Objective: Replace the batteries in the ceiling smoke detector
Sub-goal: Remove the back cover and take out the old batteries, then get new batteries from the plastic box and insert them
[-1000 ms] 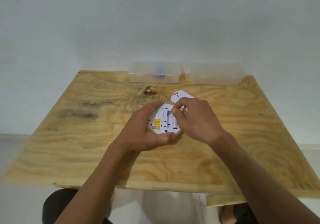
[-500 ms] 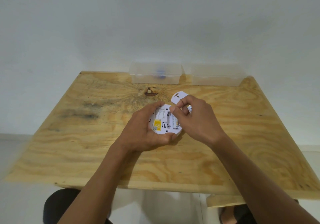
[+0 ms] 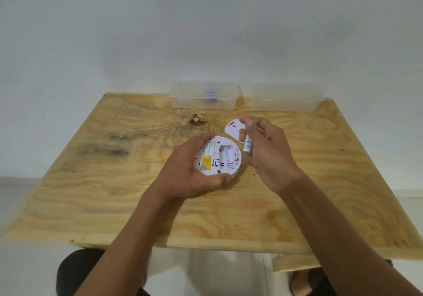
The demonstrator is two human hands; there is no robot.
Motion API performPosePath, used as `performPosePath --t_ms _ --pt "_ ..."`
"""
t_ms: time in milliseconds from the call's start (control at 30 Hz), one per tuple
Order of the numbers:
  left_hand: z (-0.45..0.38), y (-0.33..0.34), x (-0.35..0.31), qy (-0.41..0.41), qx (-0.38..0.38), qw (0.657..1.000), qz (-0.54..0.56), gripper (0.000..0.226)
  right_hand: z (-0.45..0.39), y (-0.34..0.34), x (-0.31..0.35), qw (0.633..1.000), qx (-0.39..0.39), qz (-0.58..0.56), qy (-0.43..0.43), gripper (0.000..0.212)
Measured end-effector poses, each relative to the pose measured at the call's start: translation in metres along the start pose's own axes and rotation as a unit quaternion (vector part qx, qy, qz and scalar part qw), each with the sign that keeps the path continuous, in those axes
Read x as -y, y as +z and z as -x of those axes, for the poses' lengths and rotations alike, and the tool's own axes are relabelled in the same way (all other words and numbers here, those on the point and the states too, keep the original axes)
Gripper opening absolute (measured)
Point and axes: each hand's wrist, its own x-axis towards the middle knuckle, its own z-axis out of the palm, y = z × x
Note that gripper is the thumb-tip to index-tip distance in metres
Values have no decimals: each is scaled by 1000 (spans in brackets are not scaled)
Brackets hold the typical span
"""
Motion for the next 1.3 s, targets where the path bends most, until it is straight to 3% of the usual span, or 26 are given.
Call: performPosePath --t_ms 133,300,433,600,767,833,933,1067,1300 --pt "0 0 1 1 6 1000 0 103 -3 -6 11 978 -21 -172 119 22" --pt "0 0 3 3 5 1000 8 101 -4 -11 12 955 -41 -233 179 29" --pt "0 -2 4 2 5 1000 22 101 -10 -14 13 967 -76 -190 153 35" --pt "-10 -10 -3 -28 0 996 82 101 -26 -32 15 994 -97 -22 36 33" --pt "-62 -7 -44 10 -63 997 -49 74 -66 -72 17 982 -177 59 1 22" --pt "-91 9 -65 53 -52 988 -132 64 -82 -87 17 976 -209 54 25 32" --pt "-137 42 -82 104 -14 959 -262 58 -101 -101 19 966 -248 13 68 38" --pt "-183 77 -82 124 5 912 -390 55 -119 -108 18 963 -241 -56 105 52" --pt "-199 85 -60 142 -14 897 -419 50 -129 -106 15 953 -247 -111 133 45"
